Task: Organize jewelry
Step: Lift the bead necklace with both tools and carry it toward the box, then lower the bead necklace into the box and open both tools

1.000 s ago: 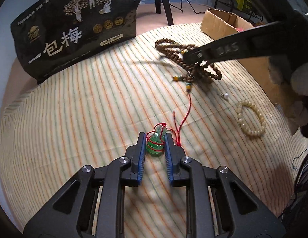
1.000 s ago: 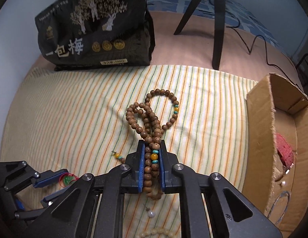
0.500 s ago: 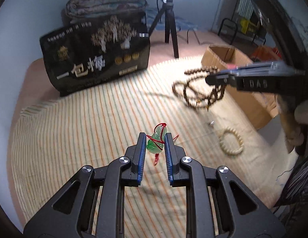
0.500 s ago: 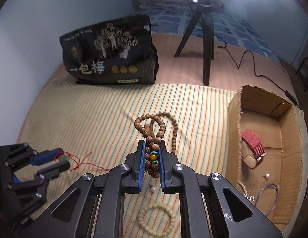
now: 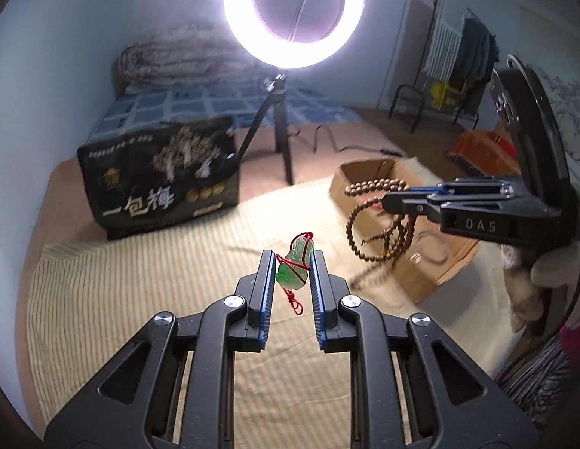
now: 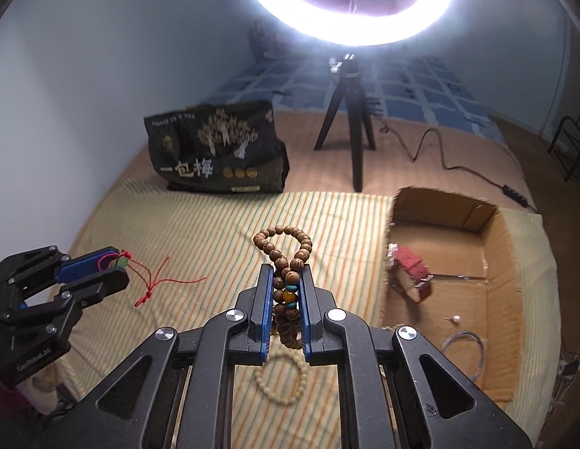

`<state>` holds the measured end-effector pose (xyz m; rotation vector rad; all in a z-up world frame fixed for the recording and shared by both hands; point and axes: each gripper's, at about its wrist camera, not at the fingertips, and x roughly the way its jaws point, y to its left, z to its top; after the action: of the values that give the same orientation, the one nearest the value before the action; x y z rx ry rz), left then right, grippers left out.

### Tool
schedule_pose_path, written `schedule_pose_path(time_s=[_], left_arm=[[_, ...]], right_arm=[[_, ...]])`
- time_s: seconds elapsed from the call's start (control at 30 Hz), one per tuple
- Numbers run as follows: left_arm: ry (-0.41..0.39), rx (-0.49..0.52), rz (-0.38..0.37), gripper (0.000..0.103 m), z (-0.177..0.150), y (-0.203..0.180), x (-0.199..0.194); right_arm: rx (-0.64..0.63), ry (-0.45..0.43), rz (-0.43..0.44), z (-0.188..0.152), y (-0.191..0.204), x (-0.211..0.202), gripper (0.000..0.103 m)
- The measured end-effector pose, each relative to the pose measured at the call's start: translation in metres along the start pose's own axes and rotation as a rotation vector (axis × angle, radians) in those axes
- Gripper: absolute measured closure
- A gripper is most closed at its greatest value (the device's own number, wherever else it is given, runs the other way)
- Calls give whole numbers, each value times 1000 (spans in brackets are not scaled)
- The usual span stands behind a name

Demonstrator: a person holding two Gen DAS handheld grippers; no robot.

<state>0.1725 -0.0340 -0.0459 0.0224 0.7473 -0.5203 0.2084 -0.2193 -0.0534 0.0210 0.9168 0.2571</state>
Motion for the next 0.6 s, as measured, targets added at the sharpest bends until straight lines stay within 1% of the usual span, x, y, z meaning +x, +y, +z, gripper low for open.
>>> schedule_pose_path(time_s=[0.1,0.27,0.33,0.43,0.6], left_arm=[[-32,7,-25,86,8,-15,-6],[-58,14,-69,86,15,-42,-10],[-67,16,-95,86,19,-53,-9],[-72,28,-113,86,22,-68,-4],[-74,40,-156,86,27,-94,8]], right_arm=[[5,-33,-7,-1,-8,-20,92],[36,-81,-8,-2,-27,-48,92],[50,-101,-13,-2,-36,-58,92],[72,-128,-28,-3,-51,-73,92],[115,-154,-47,-1,-73,-87,92]])
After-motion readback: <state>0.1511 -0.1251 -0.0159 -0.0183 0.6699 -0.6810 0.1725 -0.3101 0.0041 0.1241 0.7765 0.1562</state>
